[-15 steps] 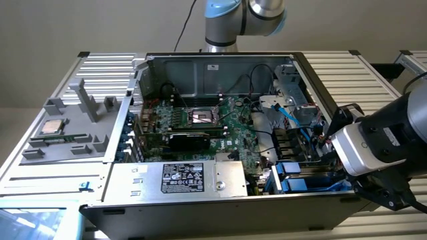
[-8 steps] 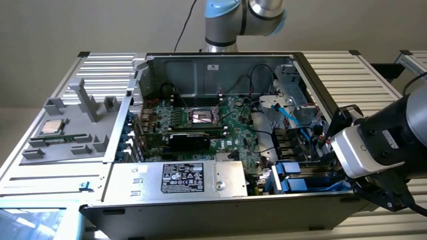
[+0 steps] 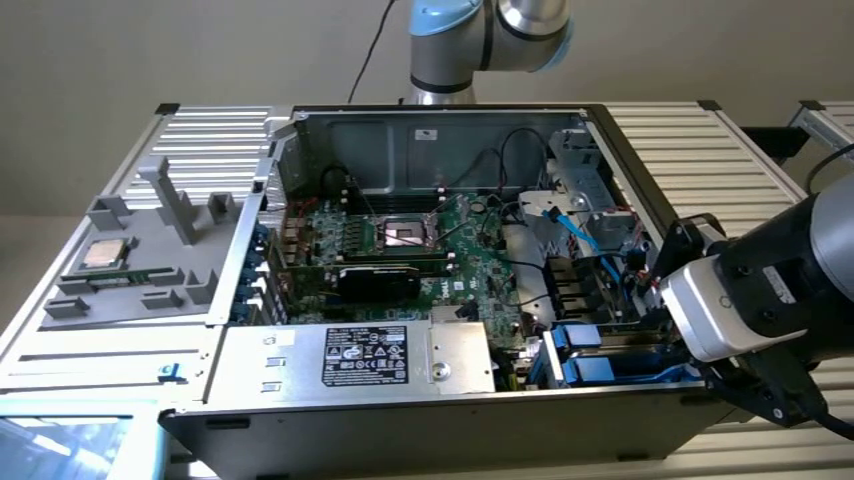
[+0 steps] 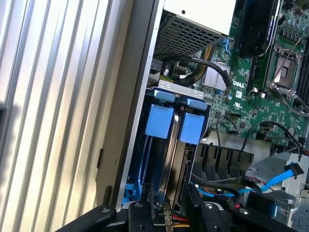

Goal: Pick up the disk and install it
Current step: 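Insert the first disk wire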

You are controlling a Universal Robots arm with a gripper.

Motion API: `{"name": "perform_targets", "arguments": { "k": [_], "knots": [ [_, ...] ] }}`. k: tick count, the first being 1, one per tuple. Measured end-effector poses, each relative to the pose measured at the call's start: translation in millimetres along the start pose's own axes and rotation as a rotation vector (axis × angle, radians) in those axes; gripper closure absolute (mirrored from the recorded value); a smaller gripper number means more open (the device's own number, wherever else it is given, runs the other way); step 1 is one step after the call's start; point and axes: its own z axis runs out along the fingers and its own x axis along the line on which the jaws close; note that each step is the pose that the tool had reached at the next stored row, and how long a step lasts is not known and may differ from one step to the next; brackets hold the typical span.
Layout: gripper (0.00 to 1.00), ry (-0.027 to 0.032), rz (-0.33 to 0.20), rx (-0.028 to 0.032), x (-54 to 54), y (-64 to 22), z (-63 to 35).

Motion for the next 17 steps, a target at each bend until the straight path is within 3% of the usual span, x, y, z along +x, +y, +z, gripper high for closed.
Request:
{"name": "perform_targets", "arguments": {
  "k": [9, 13, 14, 17],
  "knots": [
    [0.6, -0.0001, -0.001, 0.0007, 0.5, -1.2, 0.8],
    [0.69, -0.0002, -0.001, 0.0008, 0.8, -2.8, 0.9],
    [0.76, -0.0002, -0.001, 0.0007, 0.8, -2.9, 0.9],
    [0.76, -0.0001, -0.003, 0.0003, 0.8, -3.0, 0.9]
  ]
}}
